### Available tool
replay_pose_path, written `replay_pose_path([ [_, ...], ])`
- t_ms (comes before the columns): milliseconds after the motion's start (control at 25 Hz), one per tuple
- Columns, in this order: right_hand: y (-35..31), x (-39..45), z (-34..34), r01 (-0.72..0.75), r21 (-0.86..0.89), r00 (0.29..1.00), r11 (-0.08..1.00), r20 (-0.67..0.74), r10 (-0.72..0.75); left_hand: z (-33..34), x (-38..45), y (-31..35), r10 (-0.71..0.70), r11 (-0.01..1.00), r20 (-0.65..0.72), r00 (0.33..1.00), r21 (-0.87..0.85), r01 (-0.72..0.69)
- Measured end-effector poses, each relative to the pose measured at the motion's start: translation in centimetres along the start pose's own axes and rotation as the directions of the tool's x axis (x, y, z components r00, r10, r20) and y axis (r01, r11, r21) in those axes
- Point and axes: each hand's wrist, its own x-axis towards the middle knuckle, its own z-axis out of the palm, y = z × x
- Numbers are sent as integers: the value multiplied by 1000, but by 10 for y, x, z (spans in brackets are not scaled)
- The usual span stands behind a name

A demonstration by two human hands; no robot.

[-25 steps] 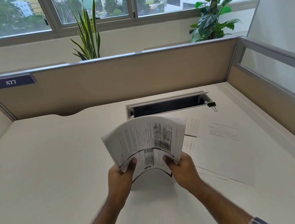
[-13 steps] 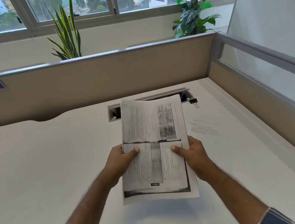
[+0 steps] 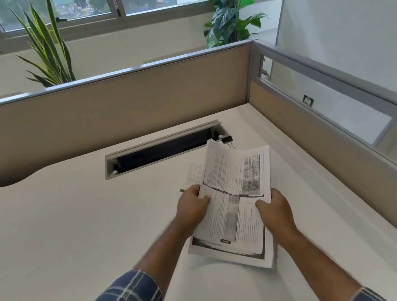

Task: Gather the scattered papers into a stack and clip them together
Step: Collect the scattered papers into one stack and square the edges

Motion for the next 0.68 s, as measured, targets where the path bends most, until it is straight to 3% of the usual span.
replay_pose_path([
  [80,17,9,-2,48,-423,997,905,-32,-68,25,11,3,9,978,0,1000,209,-8],
  [120,25,10,-1,72,-546,995,835,-24,-101,34,14,2,-9,947,-2,1000,322,9],
  [200,36,12,2,87,-577,993,812,-14,-117,47,19,1,-63,884,-9,998,464,60],
  [320,38,17,8,69,-501,994,863,-36,-100,54,27,-1,-116,841,-30,993,528,114],
  [680,16,18,19,-22,-393,999,919,14,30,30,30,-4,-132,990,-26,991,51,133],
])
